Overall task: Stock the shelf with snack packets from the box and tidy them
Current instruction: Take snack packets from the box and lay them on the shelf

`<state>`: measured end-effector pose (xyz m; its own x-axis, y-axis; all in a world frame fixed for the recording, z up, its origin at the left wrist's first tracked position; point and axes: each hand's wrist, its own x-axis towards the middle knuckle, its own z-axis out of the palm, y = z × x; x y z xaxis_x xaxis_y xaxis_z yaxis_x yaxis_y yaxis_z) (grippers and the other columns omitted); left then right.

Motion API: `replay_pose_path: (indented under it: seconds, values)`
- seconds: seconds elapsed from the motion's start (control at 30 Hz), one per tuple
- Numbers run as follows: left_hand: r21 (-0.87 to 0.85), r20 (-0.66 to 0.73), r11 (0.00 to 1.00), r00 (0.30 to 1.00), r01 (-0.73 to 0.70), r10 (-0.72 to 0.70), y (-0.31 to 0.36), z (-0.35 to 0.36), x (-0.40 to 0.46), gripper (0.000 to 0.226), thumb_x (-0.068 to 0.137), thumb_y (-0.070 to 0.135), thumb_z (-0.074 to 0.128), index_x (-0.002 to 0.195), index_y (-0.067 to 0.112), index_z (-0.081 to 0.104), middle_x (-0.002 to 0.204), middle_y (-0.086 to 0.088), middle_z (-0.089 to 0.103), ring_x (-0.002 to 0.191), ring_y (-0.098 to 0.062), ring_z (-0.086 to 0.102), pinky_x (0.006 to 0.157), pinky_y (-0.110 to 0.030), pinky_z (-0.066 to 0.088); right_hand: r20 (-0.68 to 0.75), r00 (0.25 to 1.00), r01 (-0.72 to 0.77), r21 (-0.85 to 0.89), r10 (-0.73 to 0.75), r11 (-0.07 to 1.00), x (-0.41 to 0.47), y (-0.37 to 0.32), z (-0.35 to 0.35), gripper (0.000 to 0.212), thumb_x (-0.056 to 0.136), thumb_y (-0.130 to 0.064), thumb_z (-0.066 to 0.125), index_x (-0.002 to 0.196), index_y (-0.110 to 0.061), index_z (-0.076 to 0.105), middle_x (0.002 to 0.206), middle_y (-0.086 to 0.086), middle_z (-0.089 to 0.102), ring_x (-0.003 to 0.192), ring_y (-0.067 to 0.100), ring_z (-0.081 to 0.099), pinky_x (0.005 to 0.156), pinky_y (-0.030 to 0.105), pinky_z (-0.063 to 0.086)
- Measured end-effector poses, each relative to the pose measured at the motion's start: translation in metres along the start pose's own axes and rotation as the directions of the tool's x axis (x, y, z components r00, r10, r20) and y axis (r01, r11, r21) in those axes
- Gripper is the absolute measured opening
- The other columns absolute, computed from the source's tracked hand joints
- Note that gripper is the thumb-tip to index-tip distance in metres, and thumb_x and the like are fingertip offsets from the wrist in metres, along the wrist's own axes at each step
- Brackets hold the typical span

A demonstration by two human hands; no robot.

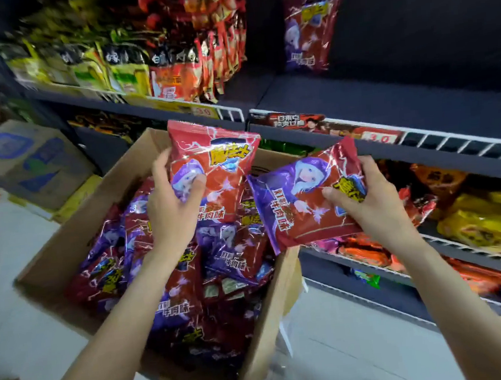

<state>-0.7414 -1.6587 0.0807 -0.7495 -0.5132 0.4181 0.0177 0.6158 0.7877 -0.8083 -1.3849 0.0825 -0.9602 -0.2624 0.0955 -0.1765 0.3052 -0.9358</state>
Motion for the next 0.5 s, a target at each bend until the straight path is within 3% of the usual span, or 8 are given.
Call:
replay_pose_path:
  seconds: [0.07,0.23,0.33,0.37,0.5]
  values:
    - [-0.038,0.041,0.999,0.999,-0.009,0.011,0.02,0.021,-0.004,0.052,0.083,0.039,0.06,0.129,0.029,0.039,0.094,0.036,0.056,0.084,0.008,0.059,0.079,-0.026,0.05,-0.091,0.996,0.011,-0.011,-0.012,1.0,-0.008,0.008,-0.035,0.037,0.081,-0.03,0.07,0.107,-0.026,0.044,0.087,-0.019,0.063,0.073,-0.01,0.063,0.058,0.01,0.05]
    - [-0.143,0.152,0.989,0.986,-0.04,0.062,0.089,0.097,-0.029,0.051,0.08,0.033,0.066,0.127,0.022,0.046,0.101,0.021,0.061,0.087,0.009,0.06,0.079,-0.016,0.048,-0.23,0.972,0.037,-0.08,-0.055,0.996,-0.033,0.04,-0.14,0.033,0.086,-0.023,0.068,0.108,-0.023,0.043,0.087,-0.021,0.06,0.07,-0.016,0.059,0.055,0.005,0.045]
    - [-0.191,0.237,0.981,0.968,-0.039,0.084,0.135,0.15,-0.052,0.047,0.085,0.021,0.068,0.127,0.019,0.046,0.1,0.021,0.059,0.086,0.01,0.06,0.073,-0.009,0.047,-0.266,0.963,0.009,-0.132,-0.044,0.991,-0.052,0.064,-0.209,0.03,0.086,-0.019,0.067,0.107,-0.021,0.045,0.089,-0.018,0.062,0.073,-0.007,0.062,0.063,0.017,0.052]
    - [-0.209,0.266,0.977,0.96,-0.036,0.092,0.15,0.168,-0.06,0.046,0.086,0.021,0.067,0.127,0.021,0.045,0.1,0.021,0.059,0.085,0.011,0.06,0.073,-0.009,0.047,-0.272,0.961,0.005,-0.162,-0.05,0.987,-0.059,0.071,-0.232,0.029,0.086,-0.019,0.067,0.107,-0.021,0.046,0.089,-0.017,0.063,0.075,-0.005,0.063,0.066,0.022,0.054]
    - [-0.291,0.35,0.956,0.926,-0.038,0.143,0.218,0.231,-0.089,0.042,0.084,0.026,0.068,0.117,0.032,0.043,0.098,0.021,0.061,0.083,0.007,0.063,0.071,-0.017,0.052,-0.328,0.936,0.038,-0.263,-0.126,0.964,-0.084,0.077,-0.323,0.025,0.085,-0.025,0.068,0.1,-0.02,0.049,0.084,-0.018,0.063,0.072,-0.009,0.061,0.062,0.017,0.05]
